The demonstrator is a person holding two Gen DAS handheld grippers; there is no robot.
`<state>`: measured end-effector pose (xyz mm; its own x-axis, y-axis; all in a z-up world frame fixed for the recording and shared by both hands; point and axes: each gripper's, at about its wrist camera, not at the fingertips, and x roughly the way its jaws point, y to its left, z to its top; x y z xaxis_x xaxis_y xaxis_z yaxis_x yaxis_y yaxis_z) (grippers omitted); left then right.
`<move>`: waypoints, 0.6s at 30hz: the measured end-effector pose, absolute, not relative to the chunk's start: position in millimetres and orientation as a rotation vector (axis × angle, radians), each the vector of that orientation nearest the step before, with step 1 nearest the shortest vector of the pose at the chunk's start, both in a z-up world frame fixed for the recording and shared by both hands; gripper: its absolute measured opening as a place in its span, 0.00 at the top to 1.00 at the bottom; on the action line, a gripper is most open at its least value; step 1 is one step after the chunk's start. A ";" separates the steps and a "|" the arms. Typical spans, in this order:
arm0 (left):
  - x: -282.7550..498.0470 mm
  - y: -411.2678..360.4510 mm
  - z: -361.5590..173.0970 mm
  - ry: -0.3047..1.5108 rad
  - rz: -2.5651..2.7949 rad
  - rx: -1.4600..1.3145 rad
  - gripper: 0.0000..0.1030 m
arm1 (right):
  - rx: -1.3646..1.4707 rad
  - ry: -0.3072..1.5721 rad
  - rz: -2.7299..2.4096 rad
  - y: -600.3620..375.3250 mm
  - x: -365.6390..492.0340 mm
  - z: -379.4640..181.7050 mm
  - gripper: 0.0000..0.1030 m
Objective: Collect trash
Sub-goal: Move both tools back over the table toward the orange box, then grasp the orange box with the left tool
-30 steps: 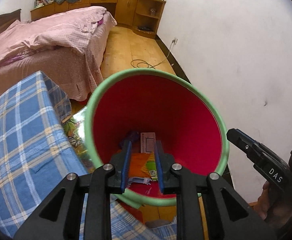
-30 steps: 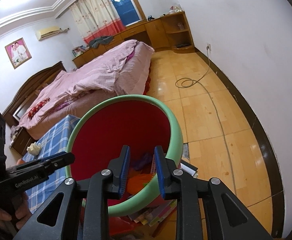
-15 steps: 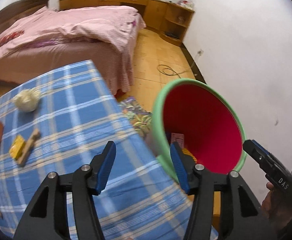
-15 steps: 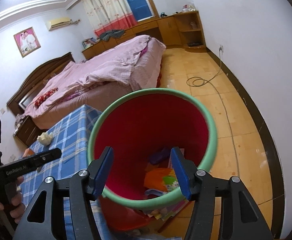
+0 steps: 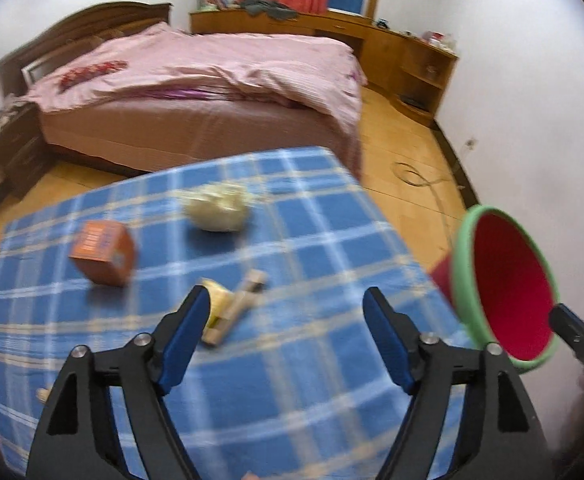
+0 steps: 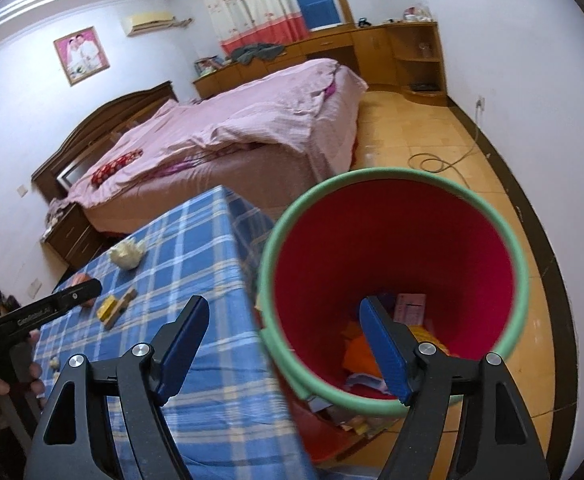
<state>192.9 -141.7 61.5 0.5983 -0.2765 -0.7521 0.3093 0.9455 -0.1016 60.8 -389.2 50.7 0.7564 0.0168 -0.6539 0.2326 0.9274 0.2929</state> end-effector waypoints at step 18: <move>270.4 -41.2 34.3 0.808 -0.095 0.067 0.22 | 0.336 0.757 -0.023 -320.8 126.7 44.0 0.23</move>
